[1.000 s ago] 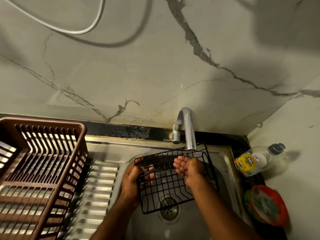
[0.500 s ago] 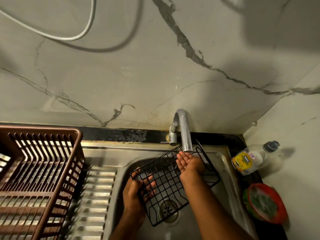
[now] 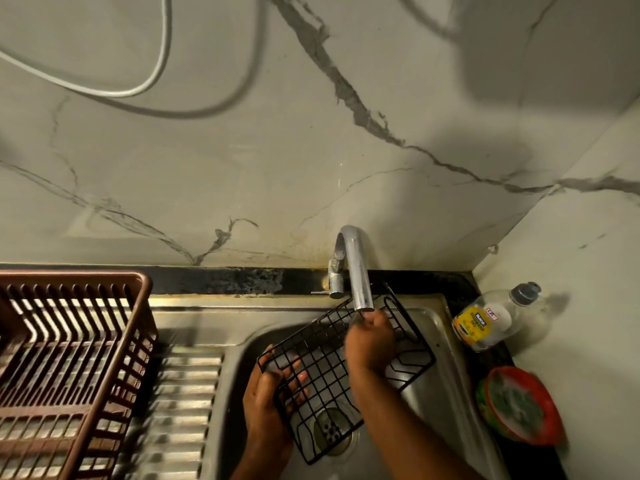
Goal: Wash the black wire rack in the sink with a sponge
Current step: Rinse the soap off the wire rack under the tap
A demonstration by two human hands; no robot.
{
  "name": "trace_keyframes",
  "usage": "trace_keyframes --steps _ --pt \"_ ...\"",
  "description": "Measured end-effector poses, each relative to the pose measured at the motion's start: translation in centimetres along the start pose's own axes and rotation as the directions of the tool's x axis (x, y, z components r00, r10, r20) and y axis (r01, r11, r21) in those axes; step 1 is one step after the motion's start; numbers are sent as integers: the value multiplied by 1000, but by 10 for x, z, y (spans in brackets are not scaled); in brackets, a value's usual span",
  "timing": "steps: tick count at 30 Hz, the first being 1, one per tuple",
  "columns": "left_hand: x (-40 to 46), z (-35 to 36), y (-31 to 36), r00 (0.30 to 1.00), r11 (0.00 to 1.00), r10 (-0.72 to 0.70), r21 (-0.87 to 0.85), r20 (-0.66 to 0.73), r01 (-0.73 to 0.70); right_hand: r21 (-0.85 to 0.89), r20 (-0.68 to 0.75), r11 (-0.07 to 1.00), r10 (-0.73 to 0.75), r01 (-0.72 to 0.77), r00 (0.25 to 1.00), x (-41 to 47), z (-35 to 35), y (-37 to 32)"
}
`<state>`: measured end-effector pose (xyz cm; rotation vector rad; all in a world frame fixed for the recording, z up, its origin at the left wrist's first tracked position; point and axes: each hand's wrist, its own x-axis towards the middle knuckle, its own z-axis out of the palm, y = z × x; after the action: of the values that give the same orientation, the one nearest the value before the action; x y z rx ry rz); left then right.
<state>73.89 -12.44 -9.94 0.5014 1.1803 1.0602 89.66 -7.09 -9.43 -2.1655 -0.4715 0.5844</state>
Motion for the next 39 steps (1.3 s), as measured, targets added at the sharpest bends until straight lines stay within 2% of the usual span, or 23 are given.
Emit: trace_keyframes --steps 1,2,3,5,6,8,9,10,11,13,14,16,18,21,24,25,26,28,29,30,33,36,39 --pt "-1 4 -1 1000 1000 9 8 15 -9 -245 52 952 -176 183 983 -14 7 6" --pt "-3 9 -1 1000 1000 14 11 23 -15 -408 149 859 -272 310 951 -28 11 12" --pt "-4 13 -1 999 1000 21 6 33 -21 -491 257 787 -280 374 925 -39 13 13" --pt "-4 21 0 999 999 36 -10 21 -36 -534 454 698 -240 478 858 -54 14 13" --pt "-3 24 3 999 999 48 -14 6 -48 -510 554 658 -242 554 797 -60 14 15" --pt "1 24 8 998 998 60 -25 -3 -60 -360 709 665 -261 654 655 -68 5 13" --pt "4 22 10 999 998 54 -27 2 -54 -281 712 722 -285 633 641 -67 -3 9" --pt "7 18 11 999 999 46 -23 14 -45 -232 643 775 -331 588 691 -62 -10 6" --pt "11 14 11 999 999 45 -15 26 -44 -220 490 798 -407 561 771 -52 -15 5" --pt "15 6 10 997 998 69 2 20 -69 -348 186 798 -456 492 870 -28 -20 3" --pt "15 5 11 996 996 84 11 28 -84 -404 145 812 -398 421 906 -19 -19 2" --pt "11 9 13 992 993 111 30 57 -113 -521 240 795 -211 309 947 -12 -12 2" --pt "7 12 10 991 992 122 26 60 -123 -600 327 757 -62 258 943 -22 -3 1" --pt "14 12 6 992 992 126 18 16 -127 -508 536 789 -25 345 844 -58 8 5" --pt "20 9 11 990 989 144 22 -4 -144 -356 695 887 41 295 718 -76 2 5" --pt "20 7 13 990 989 141 34 -1 -141 -301 677 916 10 264 736 -71 -5 3" --pt "21 5 15 990 990 138 37 6 -138 -265 608 939 -14 219 794 -61 -11 3" --pt "24 1 13 991 991 130 9 25 -131 -247 357 948 -103 200 928 -36 -26 -2" --pt "24 1 11 992 992 125 8 33 -125 -286 282 937 -115 198 952 -24 -29 -1" --pt "23 1 9 992 992 122 18 38 -123 -343 276 921 -88 184 957 -16 -28 -1" --pt "19 6 5 992 992 119 44 49 -121 -484 341 868 72 109 937 -19 -16 0" --pt "21 6 1 993 994 109 25 41 -110 -426 420 901 125 74 899 -35 -10 0" --pt "27 7 -2 992 993 119 19 42 -120 -397 602 915 201 71 773 -65 10 11"
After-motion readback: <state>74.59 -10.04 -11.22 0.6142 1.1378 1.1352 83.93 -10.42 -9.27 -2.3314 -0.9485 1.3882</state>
